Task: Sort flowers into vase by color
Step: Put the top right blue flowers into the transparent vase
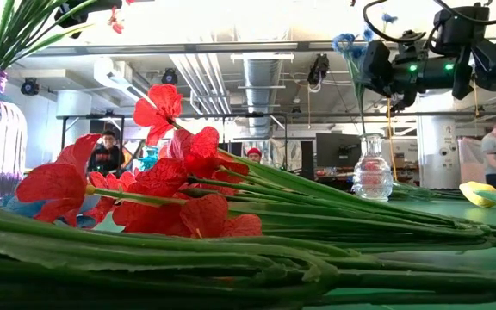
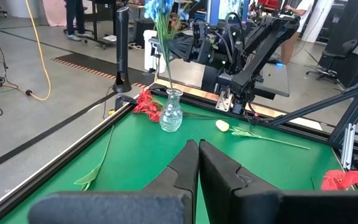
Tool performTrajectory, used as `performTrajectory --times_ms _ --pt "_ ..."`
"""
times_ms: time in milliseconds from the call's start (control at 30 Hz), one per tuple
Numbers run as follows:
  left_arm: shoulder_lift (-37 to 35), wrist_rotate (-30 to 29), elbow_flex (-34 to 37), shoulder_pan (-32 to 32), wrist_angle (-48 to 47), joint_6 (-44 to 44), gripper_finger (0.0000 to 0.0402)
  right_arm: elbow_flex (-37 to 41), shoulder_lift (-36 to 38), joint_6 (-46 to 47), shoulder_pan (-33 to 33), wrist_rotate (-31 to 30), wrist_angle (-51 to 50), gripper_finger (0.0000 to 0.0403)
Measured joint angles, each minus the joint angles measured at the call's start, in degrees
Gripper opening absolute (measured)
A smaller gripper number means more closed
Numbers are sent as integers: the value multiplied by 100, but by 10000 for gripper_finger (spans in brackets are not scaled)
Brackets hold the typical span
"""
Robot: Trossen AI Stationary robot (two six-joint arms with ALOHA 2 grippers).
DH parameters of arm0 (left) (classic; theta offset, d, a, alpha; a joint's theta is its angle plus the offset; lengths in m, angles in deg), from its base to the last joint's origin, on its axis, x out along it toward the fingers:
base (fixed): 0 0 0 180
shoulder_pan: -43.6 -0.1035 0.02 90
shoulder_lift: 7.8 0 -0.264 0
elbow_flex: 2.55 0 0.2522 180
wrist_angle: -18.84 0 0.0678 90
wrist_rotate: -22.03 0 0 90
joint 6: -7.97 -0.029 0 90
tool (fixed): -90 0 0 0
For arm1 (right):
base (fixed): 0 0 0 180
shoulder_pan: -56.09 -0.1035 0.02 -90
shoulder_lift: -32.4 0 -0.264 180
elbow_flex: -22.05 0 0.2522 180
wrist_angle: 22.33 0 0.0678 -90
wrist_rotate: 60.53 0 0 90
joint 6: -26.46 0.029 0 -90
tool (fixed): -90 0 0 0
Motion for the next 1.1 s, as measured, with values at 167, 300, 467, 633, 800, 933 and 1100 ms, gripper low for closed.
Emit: performTrajectory --times_ms 167,300,467,633,800,933,1100 --pt "-1 0 0 0 0 0 0 0 2 19 1 43 -38 131" --pt "0 0 0 0 1 0 0 0 2 43 0 56 -212 162" --pt "-1 0 0 0 2 0 0 0 13 69 0 207 -390 199" --pt "-1 0 0 0 1 0 0 0 17 125 0 246 -462 231" --pt "-1 0 0 0 -24 2 0 0 17 141 0 317 -476 259" --pt "-1 0 0 0 -25 2 0 0 52 264 -7 337 -526 277" --pt "-1 0 0 0 -42 18 0 -52 362 278 -63 349 -1090 294"
